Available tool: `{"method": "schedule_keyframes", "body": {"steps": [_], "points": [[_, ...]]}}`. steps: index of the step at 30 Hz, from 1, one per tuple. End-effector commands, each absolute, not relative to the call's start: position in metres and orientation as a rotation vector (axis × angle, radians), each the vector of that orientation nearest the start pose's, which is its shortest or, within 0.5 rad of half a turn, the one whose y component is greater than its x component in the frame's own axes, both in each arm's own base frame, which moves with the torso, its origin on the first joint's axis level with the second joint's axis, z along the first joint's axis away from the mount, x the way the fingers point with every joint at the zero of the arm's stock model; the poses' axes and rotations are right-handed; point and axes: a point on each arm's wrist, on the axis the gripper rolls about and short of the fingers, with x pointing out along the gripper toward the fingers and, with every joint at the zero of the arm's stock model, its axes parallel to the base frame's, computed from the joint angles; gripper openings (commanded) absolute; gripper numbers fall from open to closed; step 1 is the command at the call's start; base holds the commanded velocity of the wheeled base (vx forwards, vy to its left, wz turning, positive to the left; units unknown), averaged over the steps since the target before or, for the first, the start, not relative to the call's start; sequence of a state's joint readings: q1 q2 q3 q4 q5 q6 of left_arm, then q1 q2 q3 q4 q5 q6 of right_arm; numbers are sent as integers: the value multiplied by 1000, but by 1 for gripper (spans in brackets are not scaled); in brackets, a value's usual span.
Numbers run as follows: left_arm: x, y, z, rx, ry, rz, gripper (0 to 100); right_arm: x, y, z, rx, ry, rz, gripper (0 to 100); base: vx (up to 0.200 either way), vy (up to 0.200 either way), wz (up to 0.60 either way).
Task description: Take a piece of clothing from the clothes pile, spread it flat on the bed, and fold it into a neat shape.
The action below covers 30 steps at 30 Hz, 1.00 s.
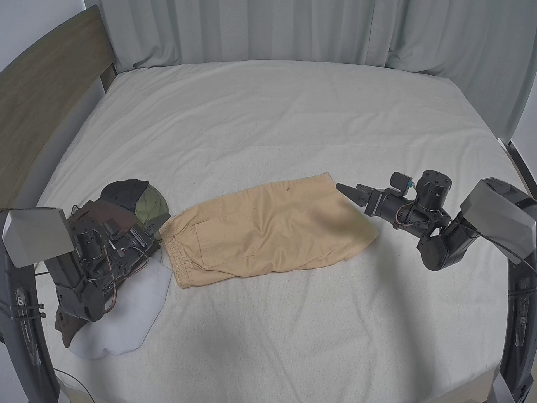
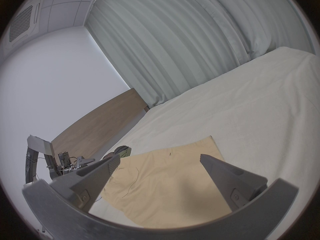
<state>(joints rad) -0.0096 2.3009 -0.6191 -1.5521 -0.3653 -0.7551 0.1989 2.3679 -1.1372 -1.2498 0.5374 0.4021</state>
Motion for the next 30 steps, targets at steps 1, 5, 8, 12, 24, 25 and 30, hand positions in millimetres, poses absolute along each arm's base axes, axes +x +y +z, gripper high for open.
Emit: {"method": "schedule_keyframes", "body": {"steps": [1,5,8,12,24,25,30], "points": [[353,-11,46,-780,223,-324,100,421,104,68,387,167,740,100,0,0,0],[346,-15,68,-814,188,-354,100,410,105,53,398,230,717,100,0,0,0],[342,-17,75,-812,177,-371,100,405,106,47,401,257,707,100,0,0,0],[333,-21,91,-802,148,-408,100,390,103,31,409,331,687,100,0,0,0],[298,-30,143,-758,61,-568,100,371,103,18,410,366,682,100,0,0,0],[296,-31,145,-757,58,-573,100,371,103,18,410,368,682,100,0,0,0],[282,-41,162,-746,23,-625,100,363,102,9,413,388,676,100,0,0,0]]}}
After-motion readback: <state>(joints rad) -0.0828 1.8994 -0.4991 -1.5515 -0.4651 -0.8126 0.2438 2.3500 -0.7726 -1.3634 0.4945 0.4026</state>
